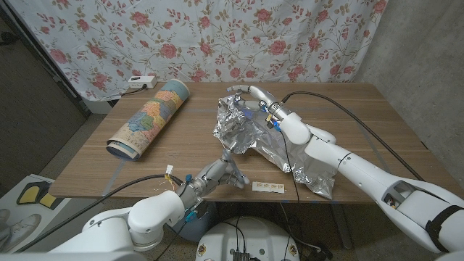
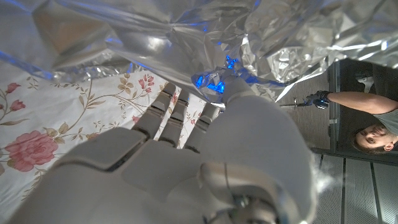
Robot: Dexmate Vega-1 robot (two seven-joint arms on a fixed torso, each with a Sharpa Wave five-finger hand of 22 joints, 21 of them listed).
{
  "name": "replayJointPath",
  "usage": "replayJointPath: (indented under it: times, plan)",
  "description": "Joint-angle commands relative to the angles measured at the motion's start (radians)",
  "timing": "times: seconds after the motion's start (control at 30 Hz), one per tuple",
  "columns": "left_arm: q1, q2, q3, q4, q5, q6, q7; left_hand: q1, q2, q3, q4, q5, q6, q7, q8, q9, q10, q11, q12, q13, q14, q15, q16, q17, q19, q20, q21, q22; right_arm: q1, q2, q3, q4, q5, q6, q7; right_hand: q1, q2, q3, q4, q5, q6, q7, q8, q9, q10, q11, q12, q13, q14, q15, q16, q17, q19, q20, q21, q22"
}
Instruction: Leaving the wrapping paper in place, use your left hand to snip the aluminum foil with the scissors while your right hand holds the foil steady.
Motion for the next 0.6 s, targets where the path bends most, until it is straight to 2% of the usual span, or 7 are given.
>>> replayJointPath:
  times: [0.03, 0.6]
  plan:
    - [-0.058, 0.004, 0.046, 0.013, -0.013, -0.004, -0.028, -0.003, -0.004, -0.003, -0.005, 0.010, -0.057, 0.067, -0.002, 0.002, 0.074, 0.047, 0.060, 0.009, -0.002, -0.003, 0.005, -0.001, -0.001, -0.005, -0.006, 0.004, -0.001, -0.004, 0.002, -0.007, 0.015, 0.005, 0.019, 0.014, -0.003, 0.002, 0.004, 0.002, 0.009, -0.003, -0.003, 0.003, 0.002, -0.002, 0.011, 0.003, 0.006, -0.192, 0.002, 0.007, 0.002, -0.001, -0.002, 0.002]
    - [-0.093, 0.006, 0.084, 0.024, -0.024, -0.006, -0.023, -0.001, -0.003, -0.003, -0.005, 0.010, -0.054, 0.068, -0.007, 0.007, 0.076, 0.051, 0.060, 0.010, -0.003, -0.001, 0.009, -0.003, 0.000, -0.004, -0.006, 0.003, 0.000, -0.003, 0.003, 0.011, 0.037, 0.028, 0.041, 0.016, -0.004, 0.002, 0.004, 0.002, 0.010, -0.003, -0.005, 0.004, 0.001, -0.002, 0.014, -0.003, 0.005, -0.192, -0.001, 0.014, 0.005, -0.001, -0.001, 0.002]
